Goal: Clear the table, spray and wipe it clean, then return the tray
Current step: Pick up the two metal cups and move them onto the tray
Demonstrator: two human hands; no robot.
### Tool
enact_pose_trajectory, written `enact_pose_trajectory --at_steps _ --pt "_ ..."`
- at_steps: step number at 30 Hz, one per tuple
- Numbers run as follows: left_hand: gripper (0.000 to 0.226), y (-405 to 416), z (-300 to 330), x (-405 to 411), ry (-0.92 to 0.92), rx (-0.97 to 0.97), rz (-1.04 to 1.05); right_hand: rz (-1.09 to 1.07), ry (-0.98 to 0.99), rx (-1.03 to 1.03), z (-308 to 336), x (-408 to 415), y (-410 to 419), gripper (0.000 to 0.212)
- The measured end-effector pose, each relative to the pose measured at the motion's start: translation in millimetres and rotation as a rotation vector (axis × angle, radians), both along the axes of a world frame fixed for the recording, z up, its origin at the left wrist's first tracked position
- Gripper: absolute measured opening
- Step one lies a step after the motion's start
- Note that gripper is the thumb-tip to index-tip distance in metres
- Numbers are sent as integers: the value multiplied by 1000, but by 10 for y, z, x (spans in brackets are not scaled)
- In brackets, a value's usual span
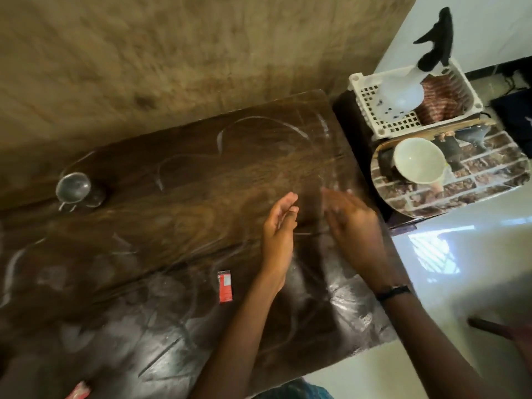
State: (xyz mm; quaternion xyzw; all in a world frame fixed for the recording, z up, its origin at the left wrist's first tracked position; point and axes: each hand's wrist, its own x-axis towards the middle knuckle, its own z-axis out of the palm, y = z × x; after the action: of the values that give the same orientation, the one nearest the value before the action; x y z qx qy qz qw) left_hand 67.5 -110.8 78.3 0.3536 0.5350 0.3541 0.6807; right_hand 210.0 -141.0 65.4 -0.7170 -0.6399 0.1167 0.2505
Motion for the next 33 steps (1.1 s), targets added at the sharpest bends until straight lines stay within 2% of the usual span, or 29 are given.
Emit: enact_pose_trajectory --at_steps 7,19,22,30,33 --pt "26 -221 34 -1474 25 33 238 202 242 -91 162 -1778 49 36" --pt "27 -943 -293 -4141 250 -11 712 478 294 -335 -240 -4411 -212 36" --pt "25 -1081 -361 -4567 347 -9 798 528 326 -412 -354 -4872 -306 37" --pt "23 -1212 -483 -5113 492 26 825 583 358 -498 -451 -5480 -399 38" --pt "32 -1203 -474 -5150 721 61 894 574 360 -515 -473 -5514 -403 38"
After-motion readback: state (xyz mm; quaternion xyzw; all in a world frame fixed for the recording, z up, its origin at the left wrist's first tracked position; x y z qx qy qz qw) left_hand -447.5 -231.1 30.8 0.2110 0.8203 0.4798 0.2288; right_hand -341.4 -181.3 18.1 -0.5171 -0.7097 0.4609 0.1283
